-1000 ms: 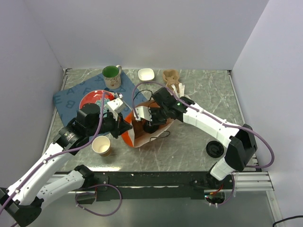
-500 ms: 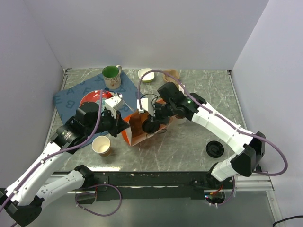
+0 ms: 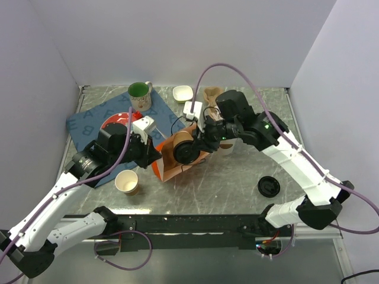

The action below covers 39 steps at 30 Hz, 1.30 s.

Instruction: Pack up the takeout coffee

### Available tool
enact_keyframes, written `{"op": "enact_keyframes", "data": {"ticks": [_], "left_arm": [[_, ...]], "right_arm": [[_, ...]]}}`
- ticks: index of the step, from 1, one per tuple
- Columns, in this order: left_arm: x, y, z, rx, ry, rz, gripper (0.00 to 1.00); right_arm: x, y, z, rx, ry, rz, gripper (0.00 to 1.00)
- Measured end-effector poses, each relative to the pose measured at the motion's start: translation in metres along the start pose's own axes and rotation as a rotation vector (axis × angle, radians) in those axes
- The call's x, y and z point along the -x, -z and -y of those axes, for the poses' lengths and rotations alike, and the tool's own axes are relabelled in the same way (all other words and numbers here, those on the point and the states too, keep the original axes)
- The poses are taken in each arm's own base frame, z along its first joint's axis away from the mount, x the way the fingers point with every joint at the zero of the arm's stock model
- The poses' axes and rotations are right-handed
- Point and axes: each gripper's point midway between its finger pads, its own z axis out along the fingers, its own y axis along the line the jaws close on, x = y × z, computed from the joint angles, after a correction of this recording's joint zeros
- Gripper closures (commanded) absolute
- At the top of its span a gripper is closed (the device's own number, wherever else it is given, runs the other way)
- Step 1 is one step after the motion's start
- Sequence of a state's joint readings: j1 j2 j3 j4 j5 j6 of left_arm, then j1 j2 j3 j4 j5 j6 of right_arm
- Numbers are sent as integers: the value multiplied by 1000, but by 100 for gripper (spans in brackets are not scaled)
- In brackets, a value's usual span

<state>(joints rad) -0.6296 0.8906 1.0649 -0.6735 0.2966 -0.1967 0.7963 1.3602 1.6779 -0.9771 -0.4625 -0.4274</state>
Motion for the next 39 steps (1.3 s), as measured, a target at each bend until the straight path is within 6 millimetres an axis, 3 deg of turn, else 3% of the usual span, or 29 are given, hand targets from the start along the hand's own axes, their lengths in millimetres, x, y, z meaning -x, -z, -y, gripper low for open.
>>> {"op": "enact_keyframes", "data": {"ticks": [17, 26, 31, 39], "left_arm": [[7, 3, -15, 111, 65, 13, 99], [10, 9, -21, 156, 60, 29, 99], [8, 16, -14, 119, 33, 39, 99], [4, 21, -9, 87, 18, 44, 99]], "right_arm": [[50, 64, -32, 1, -293, 160, 100], [69, 123, -26, -191, -592, 366, 100], [51, 143, -6, -387, -797, 427, 100], [-34, 147, 12, -691, -1056, 309, 100]]}}
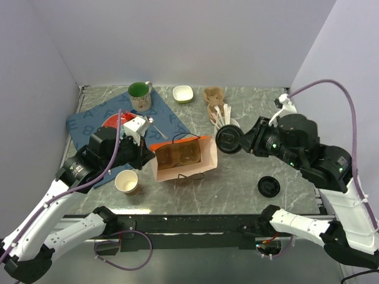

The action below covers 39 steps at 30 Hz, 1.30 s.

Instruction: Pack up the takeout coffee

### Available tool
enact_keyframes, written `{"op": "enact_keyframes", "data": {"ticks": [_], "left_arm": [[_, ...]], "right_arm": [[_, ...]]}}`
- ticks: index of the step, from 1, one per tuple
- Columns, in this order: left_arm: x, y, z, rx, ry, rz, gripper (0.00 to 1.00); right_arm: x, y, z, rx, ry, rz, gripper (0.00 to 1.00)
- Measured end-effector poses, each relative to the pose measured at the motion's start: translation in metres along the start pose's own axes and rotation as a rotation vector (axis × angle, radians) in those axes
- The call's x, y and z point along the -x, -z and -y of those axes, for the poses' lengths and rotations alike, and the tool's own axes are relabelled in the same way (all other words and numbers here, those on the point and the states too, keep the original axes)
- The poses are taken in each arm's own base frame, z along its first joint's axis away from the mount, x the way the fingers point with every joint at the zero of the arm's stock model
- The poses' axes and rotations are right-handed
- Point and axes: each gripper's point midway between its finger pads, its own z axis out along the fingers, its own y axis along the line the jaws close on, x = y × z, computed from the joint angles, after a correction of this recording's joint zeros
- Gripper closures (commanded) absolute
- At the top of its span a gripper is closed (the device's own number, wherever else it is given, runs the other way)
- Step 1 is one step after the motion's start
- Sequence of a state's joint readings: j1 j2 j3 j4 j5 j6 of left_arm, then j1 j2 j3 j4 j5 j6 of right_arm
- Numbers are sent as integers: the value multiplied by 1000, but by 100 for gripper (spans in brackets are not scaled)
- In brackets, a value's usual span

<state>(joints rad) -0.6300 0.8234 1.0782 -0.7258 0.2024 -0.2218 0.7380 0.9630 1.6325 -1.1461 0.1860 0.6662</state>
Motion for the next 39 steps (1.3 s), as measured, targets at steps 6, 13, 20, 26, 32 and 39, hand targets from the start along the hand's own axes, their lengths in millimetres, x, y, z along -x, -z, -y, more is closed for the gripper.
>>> {"op": "enact_keyframes", "data": {"ticks": [6, 13, 20, 26, 32, 39], "left_arm": [[0, 4, 1, -3, -3, 7, 99], [-3, 11, 2, -5, -9, 9, 99], [-9, 12, 2, -1, -26, -17, 99], [-10, 10, 3, -2, -33, -35, 99], [-7, 9, 5, -6, -35, -34, 99], [-1, 11, 6, -3, -38, -21, 99]], "right_arm": [[-66, -25, 52, -151, -73, -122, 100], [-121, -56, 88, -220, -152, -206, 100], [-176, -97, 114, -160, -273, -273, 100], [-198, -111, 127, -100, -369, -295, 100], [-200, -108, 136, -101, -415, -269, 66], [-206, -93, 151, -213, -413, -290, 22]]}}
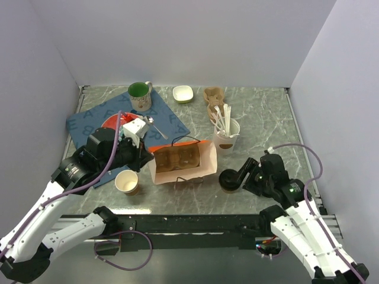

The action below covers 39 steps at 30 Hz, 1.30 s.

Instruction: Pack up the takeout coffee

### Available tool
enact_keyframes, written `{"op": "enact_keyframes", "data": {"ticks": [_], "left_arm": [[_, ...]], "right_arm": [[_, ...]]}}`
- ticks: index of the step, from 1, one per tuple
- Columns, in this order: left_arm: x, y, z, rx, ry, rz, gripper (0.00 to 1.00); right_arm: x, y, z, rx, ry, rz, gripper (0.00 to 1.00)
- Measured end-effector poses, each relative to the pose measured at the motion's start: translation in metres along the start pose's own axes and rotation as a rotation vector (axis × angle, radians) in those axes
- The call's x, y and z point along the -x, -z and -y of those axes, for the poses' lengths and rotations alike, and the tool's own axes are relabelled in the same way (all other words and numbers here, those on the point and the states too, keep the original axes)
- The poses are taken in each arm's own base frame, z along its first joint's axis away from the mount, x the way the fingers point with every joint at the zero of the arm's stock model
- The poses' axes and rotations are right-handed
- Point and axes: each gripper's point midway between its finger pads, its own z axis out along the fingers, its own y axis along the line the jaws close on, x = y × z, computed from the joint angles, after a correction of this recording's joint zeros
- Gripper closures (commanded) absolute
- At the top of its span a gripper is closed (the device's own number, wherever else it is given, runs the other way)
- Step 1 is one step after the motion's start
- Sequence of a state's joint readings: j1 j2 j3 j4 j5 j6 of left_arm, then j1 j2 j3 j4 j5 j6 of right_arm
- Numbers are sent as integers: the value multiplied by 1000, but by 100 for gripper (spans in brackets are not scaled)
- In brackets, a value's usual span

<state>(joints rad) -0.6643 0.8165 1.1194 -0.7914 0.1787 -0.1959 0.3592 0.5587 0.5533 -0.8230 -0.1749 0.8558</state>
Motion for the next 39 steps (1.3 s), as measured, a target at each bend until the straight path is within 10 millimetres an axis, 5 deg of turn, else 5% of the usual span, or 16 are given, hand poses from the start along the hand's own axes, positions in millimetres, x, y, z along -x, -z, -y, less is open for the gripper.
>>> {"op": "enact_keyframes", "data": {"ticks": [8, 13, 26, 39], "left_arm": [[7, 4, 0, 7, -4, 22, 99], [8, 6, 1, 6, -5, 30, 99], [11, 13, 3, 0, -10, 58, 99], [12, 14, 4, -7, -11, 59, 99]], "right_arm": [[31, 39, -4, -157, 91, 50, 20], [48, 45, -5, -262, 193, 28, 19], [40, 17, -22, -383, 480, -123, 8], [34, -12, -23, -423, 478, -161, 9]]}}
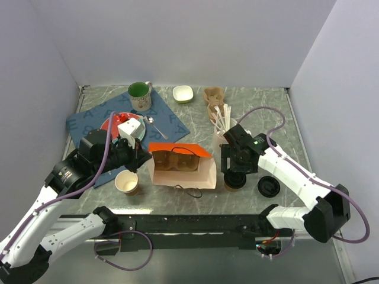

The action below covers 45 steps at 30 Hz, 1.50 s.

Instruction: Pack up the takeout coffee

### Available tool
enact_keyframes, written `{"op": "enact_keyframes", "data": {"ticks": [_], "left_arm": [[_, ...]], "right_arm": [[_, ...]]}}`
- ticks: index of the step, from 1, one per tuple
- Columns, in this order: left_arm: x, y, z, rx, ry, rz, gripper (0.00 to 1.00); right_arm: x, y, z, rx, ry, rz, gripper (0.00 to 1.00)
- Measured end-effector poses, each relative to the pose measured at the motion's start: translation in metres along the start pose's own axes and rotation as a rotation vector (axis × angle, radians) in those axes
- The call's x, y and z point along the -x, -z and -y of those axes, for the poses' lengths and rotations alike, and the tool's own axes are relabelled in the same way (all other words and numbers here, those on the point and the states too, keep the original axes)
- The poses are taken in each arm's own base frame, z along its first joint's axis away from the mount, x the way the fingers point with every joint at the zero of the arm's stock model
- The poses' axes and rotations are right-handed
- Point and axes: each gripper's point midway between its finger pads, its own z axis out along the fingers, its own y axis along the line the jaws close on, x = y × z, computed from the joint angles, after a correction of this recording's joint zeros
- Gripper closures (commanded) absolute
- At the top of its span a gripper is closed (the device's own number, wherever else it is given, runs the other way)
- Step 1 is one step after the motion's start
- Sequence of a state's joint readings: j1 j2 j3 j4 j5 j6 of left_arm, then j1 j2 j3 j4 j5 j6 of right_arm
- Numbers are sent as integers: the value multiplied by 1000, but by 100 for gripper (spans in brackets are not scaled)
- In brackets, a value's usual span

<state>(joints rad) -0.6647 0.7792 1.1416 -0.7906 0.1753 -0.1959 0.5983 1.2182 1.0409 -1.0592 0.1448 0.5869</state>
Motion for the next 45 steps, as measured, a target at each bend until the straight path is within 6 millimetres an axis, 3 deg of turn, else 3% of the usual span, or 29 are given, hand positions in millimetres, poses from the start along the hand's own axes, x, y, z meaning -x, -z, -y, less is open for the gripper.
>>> {"op": "enact_keyframes", "data": {"ticks": [18, 45], "left_arm": [[-3, -4, 1, -12, 4, -19, 99], [-2, -7, 2, -18, 5, -27, 99]], "right_arm": [[-15, -16, 6, -78, -9, -52, 23], [-17, -22, 8, -94, -26, -38, 15]]}}
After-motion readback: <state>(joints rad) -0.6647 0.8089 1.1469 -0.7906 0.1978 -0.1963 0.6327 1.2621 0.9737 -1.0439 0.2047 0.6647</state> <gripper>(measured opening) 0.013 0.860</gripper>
